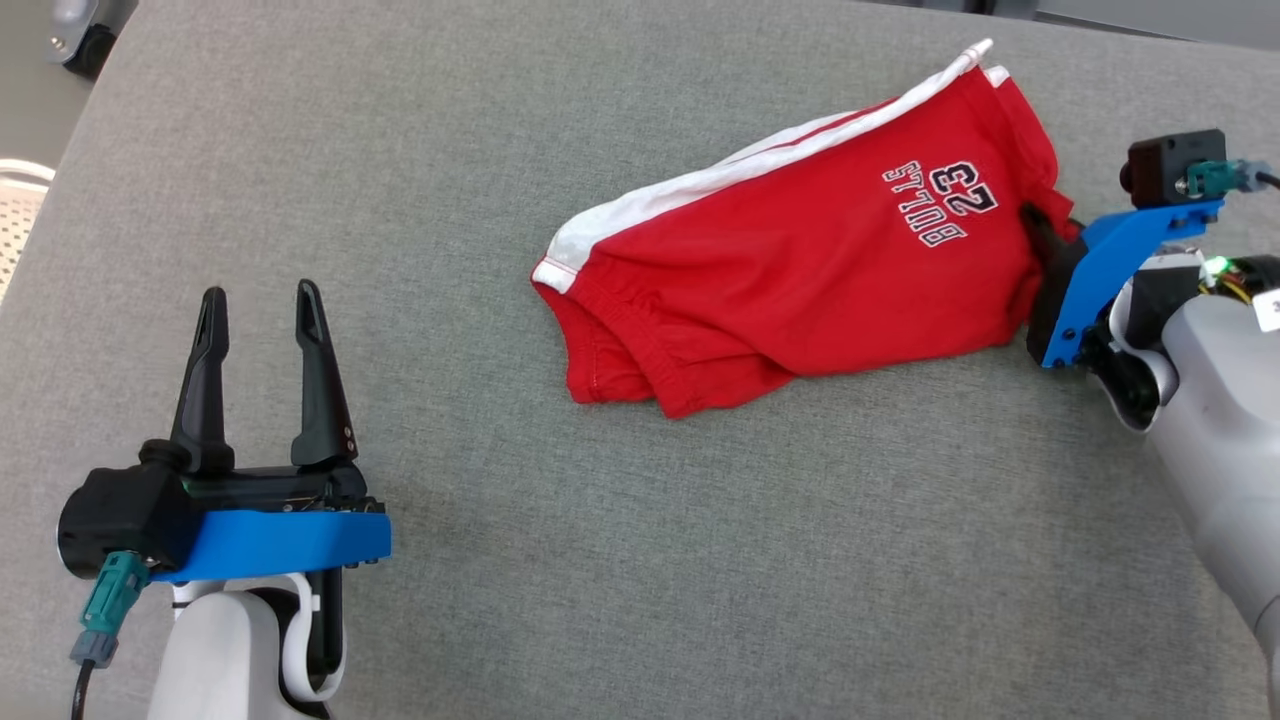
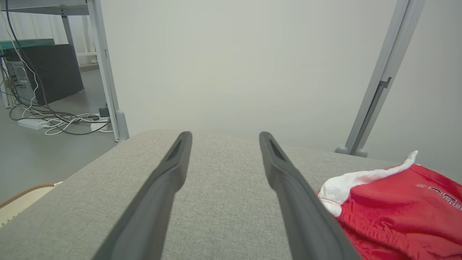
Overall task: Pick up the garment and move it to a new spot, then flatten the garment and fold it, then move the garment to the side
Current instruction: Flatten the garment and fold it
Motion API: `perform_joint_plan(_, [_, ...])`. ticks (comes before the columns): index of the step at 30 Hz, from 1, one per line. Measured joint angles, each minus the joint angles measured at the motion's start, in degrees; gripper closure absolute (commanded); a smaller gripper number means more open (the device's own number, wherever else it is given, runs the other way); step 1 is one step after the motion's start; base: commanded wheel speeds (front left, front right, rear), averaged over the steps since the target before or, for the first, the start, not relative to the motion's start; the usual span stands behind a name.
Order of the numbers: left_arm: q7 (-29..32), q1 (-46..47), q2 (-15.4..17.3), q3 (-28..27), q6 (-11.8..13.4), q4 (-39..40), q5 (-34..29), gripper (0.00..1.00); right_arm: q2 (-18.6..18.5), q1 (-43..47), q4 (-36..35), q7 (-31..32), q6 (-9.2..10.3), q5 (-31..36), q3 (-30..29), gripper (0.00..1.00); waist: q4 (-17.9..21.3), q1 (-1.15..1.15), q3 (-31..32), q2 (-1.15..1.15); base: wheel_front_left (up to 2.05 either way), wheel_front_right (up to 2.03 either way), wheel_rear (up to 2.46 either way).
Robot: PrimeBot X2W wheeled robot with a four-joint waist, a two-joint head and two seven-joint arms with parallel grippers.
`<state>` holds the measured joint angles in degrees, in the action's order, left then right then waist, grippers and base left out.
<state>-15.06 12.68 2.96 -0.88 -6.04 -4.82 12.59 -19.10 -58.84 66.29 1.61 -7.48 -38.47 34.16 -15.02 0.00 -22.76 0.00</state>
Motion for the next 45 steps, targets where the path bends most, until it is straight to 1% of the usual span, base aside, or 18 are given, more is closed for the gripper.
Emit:
perform_joint_plan(8, [0.00, -1.30, -0.04, -0.25, 0.00, -0.99, -1.72, 0.00, 0.05, 6.00, -5.33, -5.65, 0.00, -4.75, 0.53, 1.00, 2.69, 0.00, 2.74, 0.00, 0.00, 0.00, 0.00])
perform_joint_plan(17, [0.00, -4.55, -0.04, -1.68, -0.05, -1.05, -3.04, 0.00, -0.43, 15.67, -12.26, -11.98, 0.00, -10.46, 0.64, 1.00, 7.53, 0.00, 7.17, 0.00, 0.00, 0.00, 0.00])
perform_joint_plan(21, [-0.01, -6.00, -0.04, -2.13, -0.05, -0.92, -3.32, 0.00, -0.98, 20.79, -14.37, -13.90, 0.00, -12.82, -0.62, 1.00, 9.37, -0.01, 9.14, 0.00, 0.00, 0.00, 0.00])
perform_joint_plan(26, [-0.01, -7.03, -0.04, -2.65, -0.08, -0.18, -3.61, 0.00, -3.00, 25.74, -15.49, -15.33, 0.00, -14.47, -3.52, 1.00, 11.12, -0.01, 10.58, 0.00, 0.00, 0.00, 0.00])
perform_joint_plan(32, [-0.01, -8.30, -0.04, -2.65, -0.05, 0.49, -4.02, 0.00, -5.55, 29.34, -15.52, -16.07, 0.00, -14.61, -6.98, 1.00, 11.66, -0.01, 11.38, 0.00, 0.00, 0.00, 0.00])
perform_joint_plan(35, [-0.01, -8.73, -0.04, -2.45, 0.02, 0.59, -4.03, 0.00, -5.83, 30.15, -15.63, -16.16, 0.00, -14.41, -7.95, 1.00, 11.68, 0.00, 11.44, 0.00, 0.00, 0.00, 0.00])
perform_joint_plan(38, [-0.01, -8.78, -0.03, -2.37, 0.02, 0.48, -4.02, 0.00, -5.37, 30.22, -16.22, -16.33, 0.00, -14.27, -8.98, 1.00, 11.62, 0.00, 11.51, 0.00, 0.00, 0.00, 0.00])
perform_joint_plan(41, [-0.01, -8.78, -0.04, -2.45, 0.02, 0.30, -4.02, 0.00, -3.63, 30.17, -18.11, -16.34, 0.00, -15.51, -9.93, 1.00, 11.64, 0.00, 11.83, 0.00, 0.00, 0.00, 0.00])
perform_joint_plan(45, [0.00, -9.01, -0.04, -2.43, 0.02, -0.02, -4.02, 0.00, -2.60, 28.97, -20.49, -16.37, 0.00, -14.93, -10.32, 1.00, 11.63, 0.00, 12.65, 0.00, 0.00, 0.00, 0.00])
